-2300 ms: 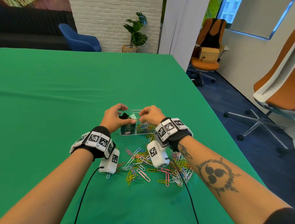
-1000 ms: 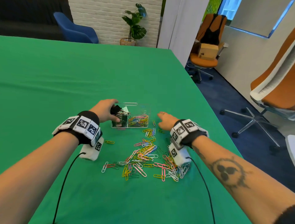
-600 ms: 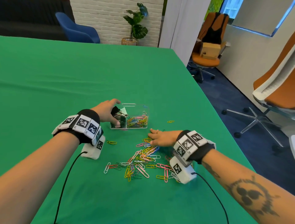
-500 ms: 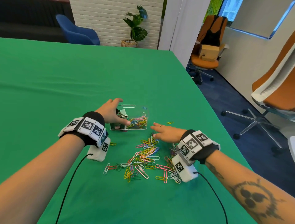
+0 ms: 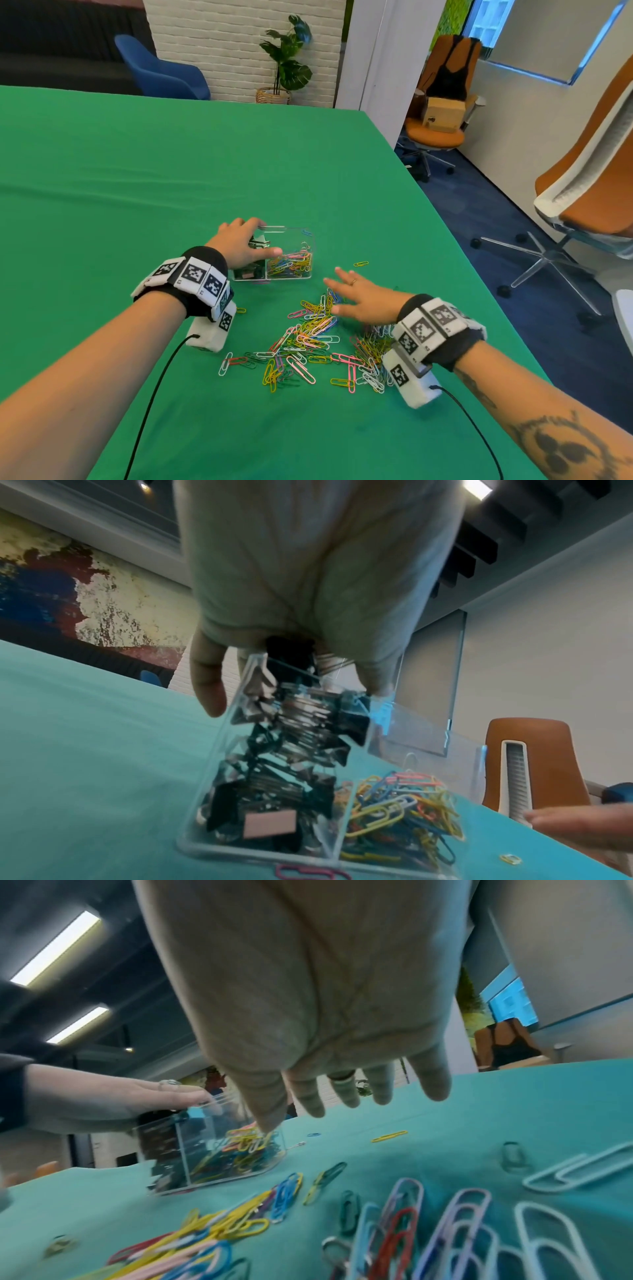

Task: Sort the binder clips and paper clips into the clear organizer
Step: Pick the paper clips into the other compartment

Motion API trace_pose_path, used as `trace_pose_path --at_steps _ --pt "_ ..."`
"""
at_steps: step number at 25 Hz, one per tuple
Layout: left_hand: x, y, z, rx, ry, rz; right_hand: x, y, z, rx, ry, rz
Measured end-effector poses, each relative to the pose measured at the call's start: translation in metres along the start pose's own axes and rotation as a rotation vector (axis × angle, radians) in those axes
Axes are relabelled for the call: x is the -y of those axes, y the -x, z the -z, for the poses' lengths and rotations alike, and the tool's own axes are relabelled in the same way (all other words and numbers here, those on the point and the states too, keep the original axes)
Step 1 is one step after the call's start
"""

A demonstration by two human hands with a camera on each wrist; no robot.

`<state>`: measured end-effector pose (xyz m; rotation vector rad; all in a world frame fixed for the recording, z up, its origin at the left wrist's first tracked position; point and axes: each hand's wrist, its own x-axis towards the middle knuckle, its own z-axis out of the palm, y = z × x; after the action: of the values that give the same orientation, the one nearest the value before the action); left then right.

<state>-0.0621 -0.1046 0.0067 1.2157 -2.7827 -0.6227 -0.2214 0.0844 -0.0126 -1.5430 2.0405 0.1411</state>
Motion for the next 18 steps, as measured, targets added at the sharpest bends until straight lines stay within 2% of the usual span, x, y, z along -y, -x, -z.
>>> trace_pose_path --at_steps 3,6,7,10,12,15,18 --pt "-0.002 -0.003 -0.002 -0.029 -0.024 0.028 -0.016 -0.010 0.012 -0.156 -0.059 -0.146" --pt "-0.008 -0.002 -0.003 -0.033 -0.042 0.053 -0.021 -0.026 0.017 -0.181 -0.075 -0.341" --pt "-0.009 -0.002 -0.004 -0.036 -0.049 0.057 -0.022 -0.029 0.017 -0.165 -0.062 -0.365" --pt "-0.010 -0.001 -0.005 -0.061 -0.094 0.047 -0.019 -0.031 0.009 -0.033 -0.023 -0.276" --pt "-0.012 -0.001 -0.005 -0.071 -0.118 0.040 -0.008 -0.026 0.000 0.006 -0.029 -0.177" --pt "-0.013 -0.002 -0.008 -0.074 -0.146 0.045 0.020 -0.016 -0.018 -0.036 -0.017 -0.040" --pt "-0.015 -0.001 -0.008 -0.089 -0.159 0.048 0.046 -0.014 -0.030 -0.092 0.129 -0.053"
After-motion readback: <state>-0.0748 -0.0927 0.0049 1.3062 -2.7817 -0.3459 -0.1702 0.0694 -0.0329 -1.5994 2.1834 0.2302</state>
